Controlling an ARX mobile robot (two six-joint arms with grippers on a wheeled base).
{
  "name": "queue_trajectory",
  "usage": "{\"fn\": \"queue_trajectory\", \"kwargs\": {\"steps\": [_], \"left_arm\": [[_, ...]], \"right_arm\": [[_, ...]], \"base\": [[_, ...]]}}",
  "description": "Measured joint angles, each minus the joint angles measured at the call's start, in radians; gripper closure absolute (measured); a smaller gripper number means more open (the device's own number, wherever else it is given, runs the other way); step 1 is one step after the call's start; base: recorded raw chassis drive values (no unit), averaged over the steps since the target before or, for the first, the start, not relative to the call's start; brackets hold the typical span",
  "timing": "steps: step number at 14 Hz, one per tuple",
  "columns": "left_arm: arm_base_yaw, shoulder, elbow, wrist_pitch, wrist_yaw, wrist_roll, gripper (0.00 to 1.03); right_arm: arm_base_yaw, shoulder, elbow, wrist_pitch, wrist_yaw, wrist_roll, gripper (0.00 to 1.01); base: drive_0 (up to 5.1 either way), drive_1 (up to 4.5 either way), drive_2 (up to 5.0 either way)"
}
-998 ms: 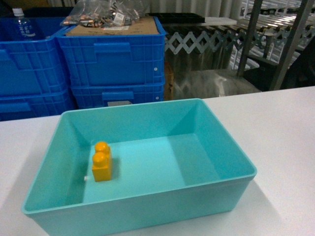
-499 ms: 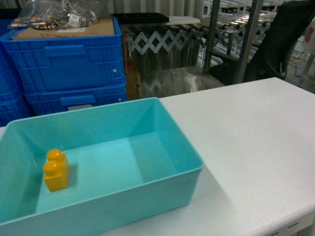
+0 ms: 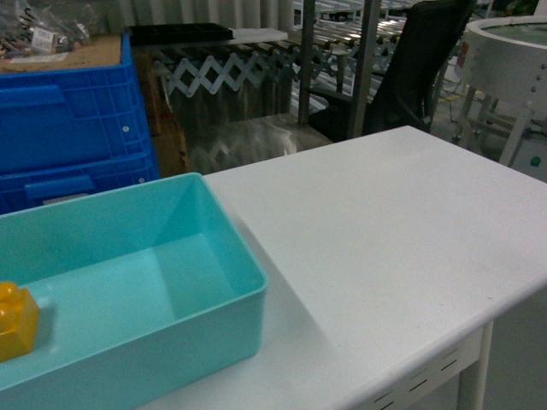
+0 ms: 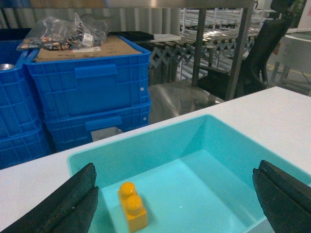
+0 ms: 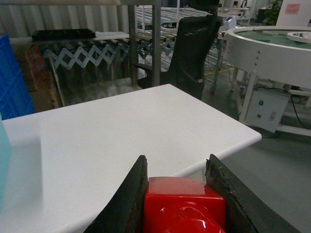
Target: Pick red block from blue box to shelf
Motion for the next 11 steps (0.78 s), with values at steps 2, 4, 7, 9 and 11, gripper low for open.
{"fn": "queue_trajectory", "kwargs": {"steps": [2, 4, 7, 9, 11], "left_arm": [[0.0, 0.0, 0.0, 0.0, 0.0, 0.0, 0.05], [0.0, 0.0, 0.0, 0.0, 0.0, 0.0, 0.05], [0.0, 0.0, 0.0, 0.0, 0.0, 0.0, 0.05], [0.0, 0.0, 0.0, 0.0, 0.0, 0.0, 0.05], [0.0, 0.0, 0.0, 0.0, 0.0, 0.0, 0.05]], "right_arm": [[0.0, 0.0, 0.0, 0.0, 0.0, 0.0, 0.72], [0.0, 0.0, 0.0, 0.0, 0.0, 0.0, 0.72], [0.0, 0.0, 0.0, 0.0, 0.0, 0.0, 0.72], [0.0, 0.0, 0.0, 0.0, 0.0, 0.0, 0.72], [0.0, 0.0, 0.0, 0.0, 0.0, 0.0, 0.72]], "base": [[-1.5, -1.5, -1.5], [-1.5, -1.47, -1.5], [-1.5, -1.52, -1.5], [-1.5, -1.49, -1.5], [-1.4, -1.44, -1.4]]}}
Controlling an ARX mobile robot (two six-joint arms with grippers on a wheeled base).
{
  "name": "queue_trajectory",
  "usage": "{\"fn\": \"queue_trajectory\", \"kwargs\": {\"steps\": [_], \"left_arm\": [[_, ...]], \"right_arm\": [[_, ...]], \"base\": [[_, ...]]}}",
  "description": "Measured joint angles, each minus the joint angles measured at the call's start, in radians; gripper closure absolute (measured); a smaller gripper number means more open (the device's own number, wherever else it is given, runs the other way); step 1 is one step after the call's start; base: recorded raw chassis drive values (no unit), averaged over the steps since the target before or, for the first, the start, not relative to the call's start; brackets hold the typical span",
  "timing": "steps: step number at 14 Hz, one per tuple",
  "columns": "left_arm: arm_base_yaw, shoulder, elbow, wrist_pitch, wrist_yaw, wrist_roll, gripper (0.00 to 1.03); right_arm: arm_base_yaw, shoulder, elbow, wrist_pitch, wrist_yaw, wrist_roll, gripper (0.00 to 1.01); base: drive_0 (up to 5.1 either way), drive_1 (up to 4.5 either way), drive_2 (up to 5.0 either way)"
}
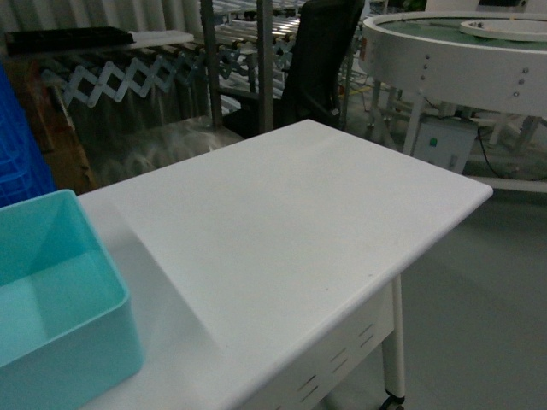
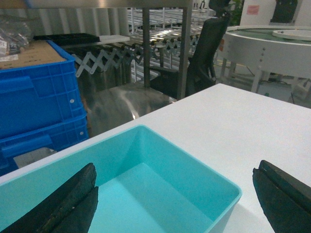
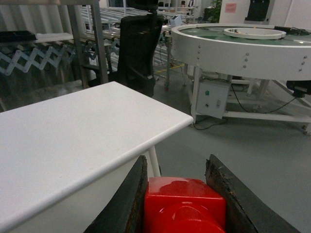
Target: Pick red block from blue box to shelf
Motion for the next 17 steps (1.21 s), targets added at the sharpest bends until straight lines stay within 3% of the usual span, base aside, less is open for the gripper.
{"fn": "queue_trajectory", "kwargs": {"steps": [17], "left_arm": [[0.0, 0.0, 0.0, 0.0, 0.0, 0.0, 0.05]], "right_arm": [[0.0, 0.0, 0.0, 0.0, 0.0, 0.0, 0.72]], "base": [[-1.5, -1.51, -1.5]]}}
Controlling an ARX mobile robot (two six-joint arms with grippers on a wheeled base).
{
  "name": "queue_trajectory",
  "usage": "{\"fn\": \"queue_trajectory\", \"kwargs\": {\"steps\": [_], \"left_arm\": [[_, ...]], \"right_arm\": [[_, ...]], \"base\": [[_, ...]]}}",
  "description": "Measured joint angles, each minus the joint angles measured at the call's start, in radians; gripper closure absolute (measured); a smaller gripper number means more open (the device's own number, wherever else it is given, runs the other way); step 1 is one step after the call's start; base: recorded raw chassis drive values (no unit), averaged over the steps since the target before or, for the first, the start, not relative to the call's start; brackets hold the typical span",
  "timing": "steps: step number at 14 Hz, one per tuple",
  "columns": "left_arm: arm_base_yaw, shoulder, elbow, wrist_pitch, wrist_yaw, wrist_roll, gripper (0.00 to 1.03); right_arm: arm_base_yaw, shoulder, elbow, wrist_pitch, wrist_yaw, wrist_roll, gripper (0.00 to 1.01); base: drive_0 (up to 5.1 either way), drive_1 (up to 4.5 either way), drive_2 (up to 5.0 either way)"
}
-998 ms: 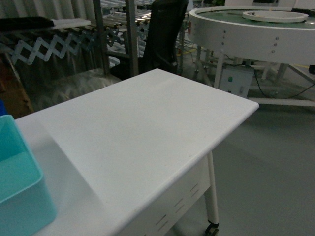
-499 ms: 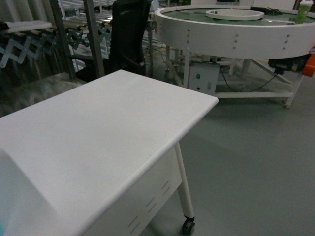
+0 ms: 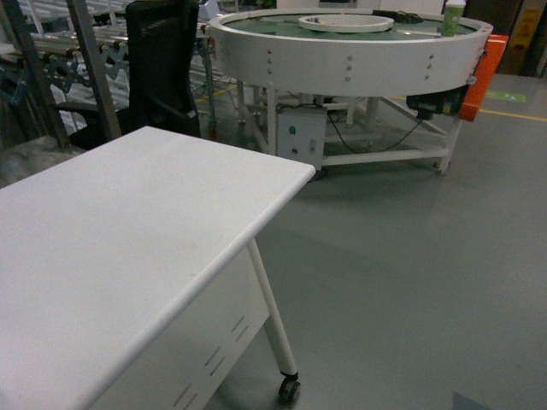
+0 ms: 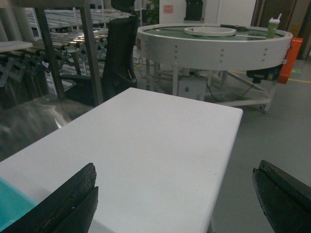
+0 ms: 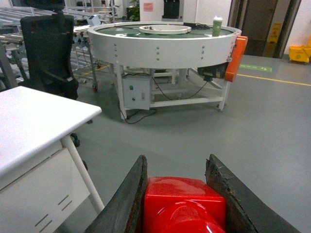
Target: Pick red block from blue box to shelf
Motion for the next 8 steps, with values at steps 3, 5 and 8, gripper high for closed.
{"fn": "queue_trajectory", "kwargs": {"steps": [3, 5, 8], "left_arm": [[0.0, 0.0, 0.0, 0.0, 0.0, 0.0, 0.05], [-0.001, 0.0, 0.0, 0.0, 0.0, 0.0, 0.05], [-0.001, 0.0, 0.0, 0.0, 0.0, 0.0, 0.05]], "right_arm": [[0.0, 0.0, 0.0, 0.0, 0.0, 0.0, 0.72], [0.0, 0.0, 0.0, 0.0, 0.0, 0.0, 0.72], [0.0, 0.0, 0.0, 0.0, 0.0, 0.0, 0.72]], "base": [[-1.7, -1.73, -1.7], [-1.5, -1.49, -1.5], [-1.5, -1.5, -1.5]]}}
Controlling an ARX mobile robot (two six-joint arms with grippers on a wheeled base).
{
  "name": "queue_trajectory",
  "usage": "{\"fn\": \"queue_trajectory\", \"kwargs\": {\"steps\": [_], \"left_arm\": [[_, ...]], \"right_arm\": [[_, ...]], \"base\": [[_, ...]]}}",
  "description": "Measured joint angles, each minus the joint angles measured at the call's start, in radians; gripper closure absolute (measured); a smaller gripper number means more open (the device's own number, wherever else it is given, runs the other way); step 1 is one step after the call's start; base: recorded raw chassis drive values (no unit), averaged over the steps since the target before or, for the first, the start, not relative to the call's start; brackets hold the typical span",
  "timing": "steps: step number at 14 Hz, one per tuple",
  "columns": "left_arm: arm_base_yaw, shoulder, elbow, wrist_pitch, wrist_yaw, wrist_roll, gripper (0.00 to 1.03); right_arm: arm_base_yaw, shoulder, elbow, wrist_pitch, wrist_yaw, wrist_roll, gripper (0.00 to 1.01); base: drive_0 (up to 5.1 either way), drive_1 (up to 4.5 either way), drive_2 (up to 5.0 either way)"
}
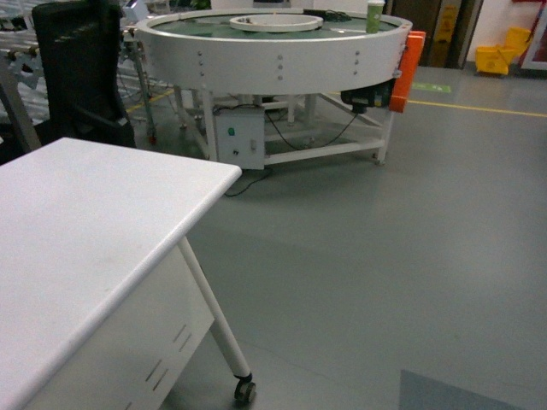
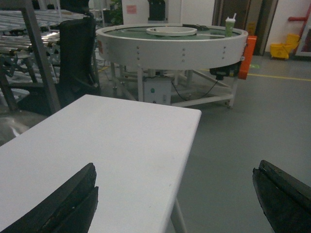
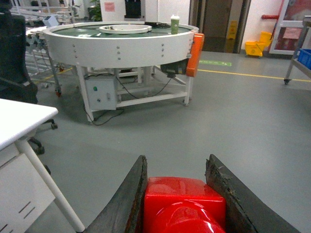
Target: Pick red block from blue box to shelf
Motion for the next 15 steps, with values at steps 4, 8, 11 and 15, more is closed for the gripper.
{"fn": "queue_trajectory", "kwargs": {"steps": [4, 8, 11, 15], "left_arm": [[0.0, 0.0, 0.0, 0.0, 0.0, 0.0, 0.05], [0.0, 0.0, 0.0, 0.0, 0.0, 0.0, 0.05], [0.0, 0.0, 0.0, 0.0, 0.0, 0.0, 0.05], [0.0, 0.0, 0.0, 0.0, 0.0, 0.0, 0.05]], "right_arm": [[0.0, 0.0, 0.0, 0.0, 0.0, 0.0, 0.72], [0.0, 0.0, 0.0, 0.0, 0.0, 0.0, 0.72], [0.0, 0.0, 0.0, 0.0, 0.0, 0.0, 0.72], [0.0, 0.0, 0.0, 0.0, 0.0, 0.0, 0.72]], "base": [[-1.6, -1.56, -1.6], [-1.6, -1.55, -1.6], [-1.5, -1.48, -1.5], [-1.4, -1.36, -1.4]]}}
